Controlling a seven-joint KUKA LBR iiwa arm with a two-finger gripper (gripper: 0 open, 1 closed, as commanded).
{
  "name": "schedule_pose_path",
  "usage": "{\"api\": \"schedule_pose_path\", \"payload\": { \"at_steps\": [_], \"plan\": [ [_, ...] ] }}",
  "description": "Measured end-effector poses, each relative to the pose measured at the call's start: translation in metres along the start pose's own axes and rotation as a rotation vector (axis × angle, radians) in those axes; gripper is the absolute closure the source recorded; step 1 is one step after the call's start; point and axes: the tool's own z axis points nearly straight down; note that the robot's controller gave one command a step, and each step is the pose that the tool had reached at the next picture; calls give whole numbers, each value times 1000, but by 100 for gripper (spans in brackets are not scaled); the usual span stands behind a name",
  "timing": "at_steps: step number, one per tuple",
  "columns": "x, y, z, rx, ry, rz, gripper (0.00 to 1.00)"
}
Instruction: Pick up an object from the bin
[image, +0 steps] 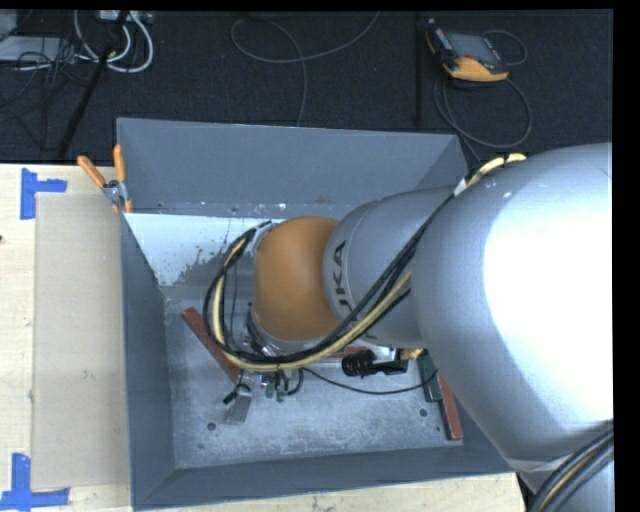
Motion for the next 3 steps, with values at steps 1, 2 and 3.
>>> {"api": "schedule_pose_path", "payload": {
  "at_steps": [1,2,3],
  "plan": [
    [-1,-1,0,-1,-1,3,100],
    [-1,-1,0,-2,-1,6,100],
    [5,-82,-286,-7,-14,-13,100]
  ]
}}
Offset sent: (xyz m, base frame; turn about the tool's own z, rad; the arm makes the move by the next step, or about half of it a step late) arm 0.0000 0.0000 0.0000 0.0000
